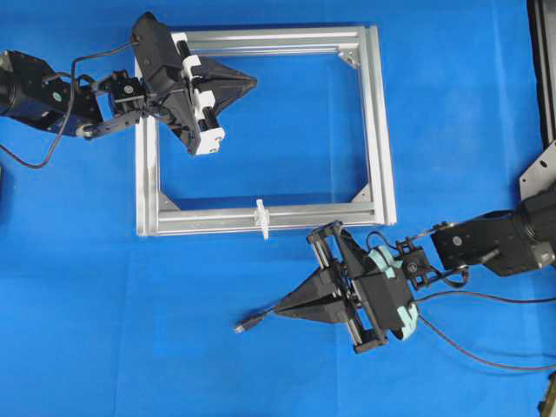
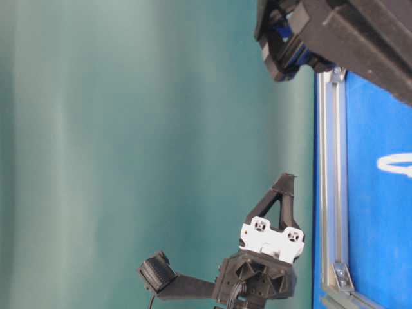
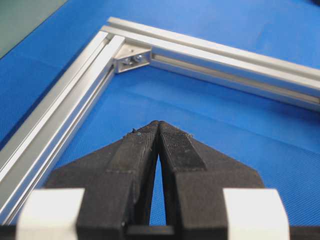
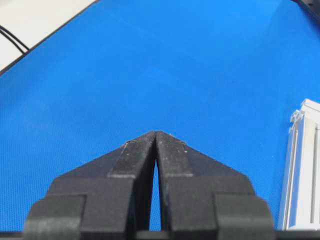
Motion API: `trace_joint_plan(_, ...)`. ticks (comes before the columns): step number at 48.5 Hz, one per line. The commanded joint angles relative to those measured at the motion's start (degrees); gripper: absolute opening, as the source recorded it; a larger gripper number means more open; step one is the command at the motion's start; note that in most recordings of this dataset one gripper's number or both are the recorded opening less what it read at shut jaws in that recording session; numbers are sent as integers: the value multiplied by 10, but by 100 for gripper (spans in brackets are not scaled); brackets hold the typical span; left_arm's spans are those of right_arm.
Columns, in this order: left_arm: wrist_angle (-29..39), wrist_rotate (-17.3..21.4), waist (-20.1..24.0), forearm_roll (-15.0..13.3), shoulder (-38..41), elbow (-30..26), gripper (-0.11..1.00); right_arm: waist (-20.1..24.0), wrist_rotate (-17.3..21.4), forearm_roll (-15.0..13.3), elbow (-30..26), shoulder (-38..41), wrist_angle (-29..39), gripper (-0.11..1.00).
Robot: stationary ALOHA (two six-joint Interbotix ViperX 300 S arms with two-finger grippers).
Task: Insert the wire through the string loop located in the center.
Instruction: 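Grasp the black USB cable near its plug with the right gripper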
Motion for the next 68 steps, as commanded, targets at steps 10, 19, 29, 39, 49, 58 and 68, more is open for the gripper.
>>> trace_joint_plan(10, 25, -2, -7, 11, -26, -21, 0, 1, 2, -2, -4, -35, 25, -5)
trace_joint_plan(19, 25, -1, -3, 11, -25, -25, 0, -6, 10, 0, -7, -35, 52, -4)
trace_joint_plan(29, 25, -1, -3, 11, -25, -24, 0, -7, 12, 0, -9, -35, 58, 15)
trace_joint_plan(39, 25, -1, -3, 11, -25, -22, 0, -5, 13, 0, -10, -33, 70, 71)
trace_joint_plan(49, 26, -1, -3, 11, -25, -21, 0, -1, 25, 4, -20, -15, 94, 74)
trace_joint_plan(58, 25, -1, -3, 13, -26, -20, 0, -1, 51, 4, -33, 32, 97, 75)
trace_joint_plan(68, 26, -1, -3, 13, -26, -18, 0, -1, 65, 11, -47, 76, 90, 75)
